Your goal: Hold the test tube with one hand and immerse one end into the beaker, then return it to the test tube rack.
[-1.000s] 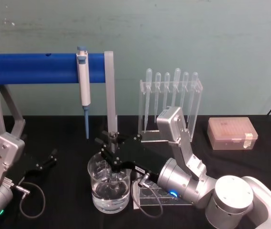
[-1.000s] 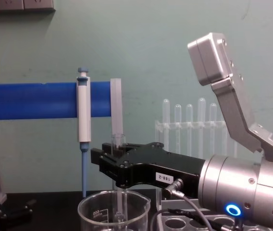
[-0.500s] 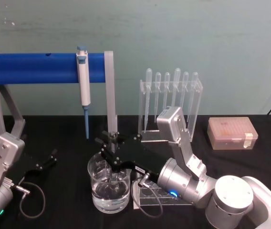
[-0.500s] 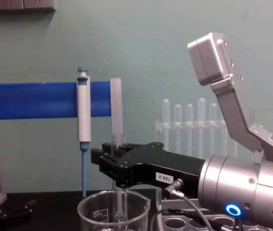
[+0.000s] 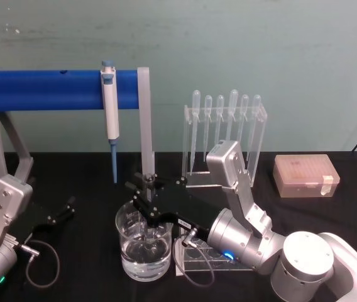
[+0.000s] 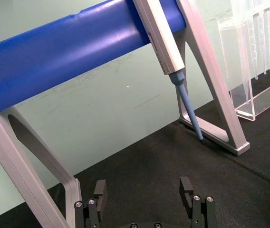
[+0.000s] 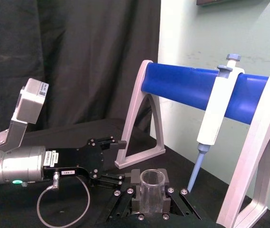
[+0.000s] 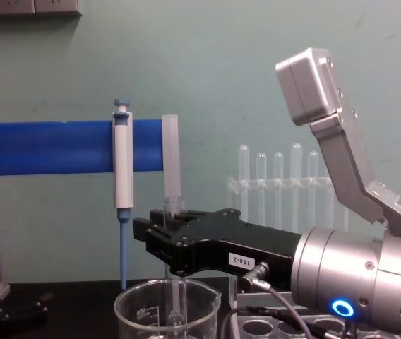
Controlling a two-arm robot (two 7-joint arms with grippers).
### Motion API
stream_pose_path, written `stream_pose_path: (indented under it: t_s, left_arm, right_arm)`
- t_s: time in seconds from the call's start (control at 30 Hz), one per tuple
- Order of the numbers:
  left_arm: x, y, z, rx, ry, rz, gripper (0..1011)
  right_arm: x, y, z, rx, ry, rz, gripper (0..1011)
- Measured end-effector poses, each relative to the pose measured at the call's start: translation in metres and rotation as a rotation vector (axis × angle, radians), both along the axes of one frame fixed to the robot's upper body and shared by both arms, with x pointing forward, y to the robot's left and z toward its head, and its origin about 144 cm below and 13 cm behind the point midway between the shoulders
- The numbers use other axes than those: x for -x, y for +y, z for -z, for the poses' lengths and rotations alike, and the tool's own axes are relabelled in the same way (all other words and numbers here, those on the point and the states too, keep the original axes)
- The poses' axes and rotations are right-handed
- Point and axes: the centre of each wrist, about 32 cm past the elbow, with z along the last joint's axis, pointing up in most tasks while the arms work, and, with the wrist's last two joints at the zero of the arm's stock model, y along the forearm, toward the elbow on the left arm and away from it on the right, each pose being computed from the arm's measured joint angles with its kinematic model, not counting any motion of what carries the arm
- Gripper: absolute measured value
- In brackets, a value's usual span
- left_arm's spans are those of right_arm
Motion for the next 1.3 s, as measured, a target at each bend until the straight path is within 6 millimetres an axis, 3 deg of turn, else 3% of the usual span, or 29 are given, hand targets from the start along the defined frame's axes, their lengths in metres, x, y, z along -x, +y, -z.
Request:
stream_pose_path:
  t_s: [1.3]
  left_arm:
    - [0.0,0.0,0.0,0.0,0.0,0.0,1000]
  right_arm:
    - [0.0,0.0,0.0,0.0,0.0,0.0,222]
